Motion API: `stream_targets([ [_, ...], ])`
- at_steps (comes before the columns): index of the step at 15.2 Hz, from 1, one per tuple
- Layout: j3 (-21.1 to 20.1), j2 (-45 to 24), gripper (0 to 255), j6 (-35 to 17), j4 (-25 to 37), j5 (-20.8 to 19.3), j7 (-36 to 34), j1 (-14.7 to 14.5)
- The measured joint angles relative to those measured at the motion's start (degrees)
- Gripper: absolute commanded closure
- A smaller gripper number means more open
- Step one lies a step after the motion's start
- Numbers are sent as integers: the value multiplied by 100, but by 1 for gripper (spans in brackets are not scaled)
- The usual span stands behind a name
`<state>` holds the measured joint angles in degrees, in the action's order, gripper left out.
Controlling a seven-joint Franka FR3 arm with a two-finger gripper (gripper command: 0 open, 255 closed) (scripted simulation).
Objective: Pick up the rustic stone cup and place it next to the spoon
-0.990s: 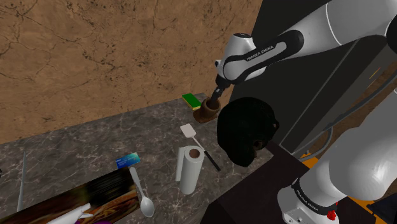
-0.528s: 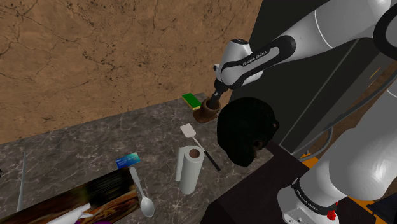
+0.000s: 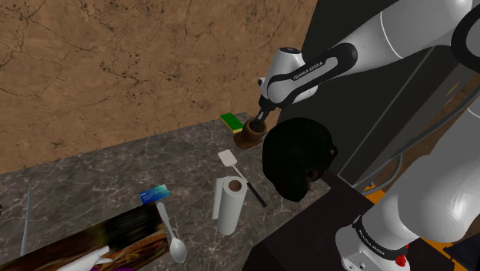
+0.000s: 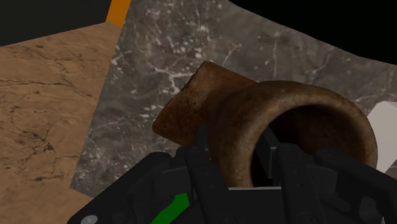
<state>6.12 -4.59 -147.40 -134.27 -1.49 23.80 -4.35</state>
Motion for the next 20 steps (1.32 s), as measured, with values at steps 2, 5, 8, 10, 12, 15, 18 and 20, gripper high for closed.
stream_targets([
  [2,0,0,255,0,0,0,0,0],
  [5,0,1,255,0,-1,0,0,0],
  [8,5,66,255,107,34,-4,10,5],
  [10,2,165,255,232,60,-21,-9,-3],
  [12,2,294,255,389,88,-39,-22,-6],
  [15,-1,449,255,631,176,-57,-36,-11],
  [18,-1,576,255,837,256,-68,-37,-10],
  [20,-5,678,255,1007,324,-78,-46,-13],
])
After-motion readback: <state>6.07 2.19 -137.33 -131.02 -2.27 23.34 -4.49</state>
